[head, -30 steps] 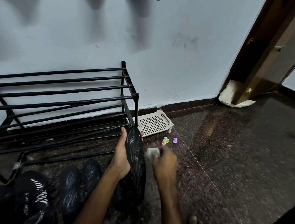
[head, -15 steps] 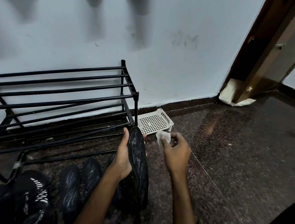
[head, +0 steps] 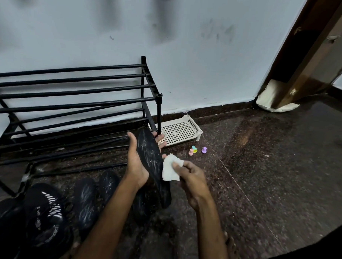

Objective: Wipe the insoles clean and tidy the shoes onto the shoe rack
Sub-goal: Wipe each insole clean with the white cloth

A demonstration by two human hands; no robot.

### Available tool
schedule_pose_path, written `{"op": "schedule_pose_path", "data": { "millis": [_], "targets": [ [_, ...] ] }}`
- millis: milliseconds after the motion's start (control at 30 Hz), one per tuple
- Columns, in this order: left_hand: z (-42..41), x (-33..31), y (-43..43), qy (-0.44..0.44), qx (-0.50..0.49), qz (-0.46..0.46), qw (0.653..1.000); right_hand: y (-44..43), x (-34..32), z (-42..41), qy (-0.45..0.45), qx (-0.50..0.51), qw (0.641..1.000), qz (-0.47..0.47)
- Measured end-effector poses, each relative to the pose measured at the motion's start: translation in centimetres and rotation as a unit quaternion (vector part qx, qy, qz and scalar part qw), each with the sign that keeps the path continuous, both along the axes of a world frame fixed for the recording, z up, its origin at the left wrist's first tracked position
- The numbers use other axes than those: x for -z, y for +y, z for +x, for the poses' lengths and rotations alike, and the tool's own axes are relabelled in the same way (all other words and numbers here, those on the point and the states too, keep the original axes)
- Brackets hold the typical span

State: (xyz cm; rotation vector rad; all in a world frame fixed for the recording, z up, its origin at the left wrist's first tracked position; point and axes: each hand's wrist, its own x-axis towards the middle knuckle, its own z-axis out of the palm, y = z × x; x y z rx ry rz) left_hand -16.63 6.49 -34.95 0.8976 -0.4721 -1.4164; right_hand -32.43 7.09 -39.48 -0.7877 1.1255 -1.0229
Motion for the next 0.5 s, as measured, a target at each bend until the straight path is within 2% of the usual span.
{"op": "schedule_pose_path", "data": {
  "millis": [33,67,133,167,233,333,400,433,467,500],
  "targets": [
    [0.2,0.1,0.0,0.013,-0.008,-0.005,1.000,0.5,0.6,0.6,0.042,-0.021,0.999,0.009],
    [0.3,0.0,0.1,0.018,-0.018,-0.012,1.000,1.2,1.7,0.8,0.159,-0.037,0.987,0.003],
    [0.8,-0.2,0.1,0.012,-0.043,-0.029,0.999,2.4,5.0,0.2,0.422,-0.041,0.906,-0.006],
    [1.0,-0.1,0.0,0.016,-0.051,-0.036,0.998,3.0,6.6,-0.6,0.478,-0.029,0.878,0.005],
    [1.3,-0.3,0.0,0.023,-0.052,-0.047,0.997,3.0,8.0,-2.2,0.421,0.024,0.906,0.031],
    [1.1,-0.2,0.2,0.018,-0.043,-0.051,0.998,0.8,5.8,-3.1,0.230,0.104,0.968,0.001],
    [0.5,-0.1,0.4,0.016,-0.033,-0.040,0.999,-0.4,1.6,-2.7,0.053,0.076,0.995,-0.035],
    [0.2,0.0,0.5,0.013,-0.027,-0.034,0.999,-0.9,-0.2,-2.2,-0.030,0.039,0.998,-0.047],
    [-0.1,0.0,0.5,0.013,-0.021,-0.030,0.999,-1.2,-1.4,-1.6,-0.077,0.002,0.996,-0.050],
    [-0.3,0.0,0.5,0.019,-0.012,-0.030,0.999,-1.2,-2.4,-0.8,-0.084,-0.030,0.994,-0.059]
  ]
}}
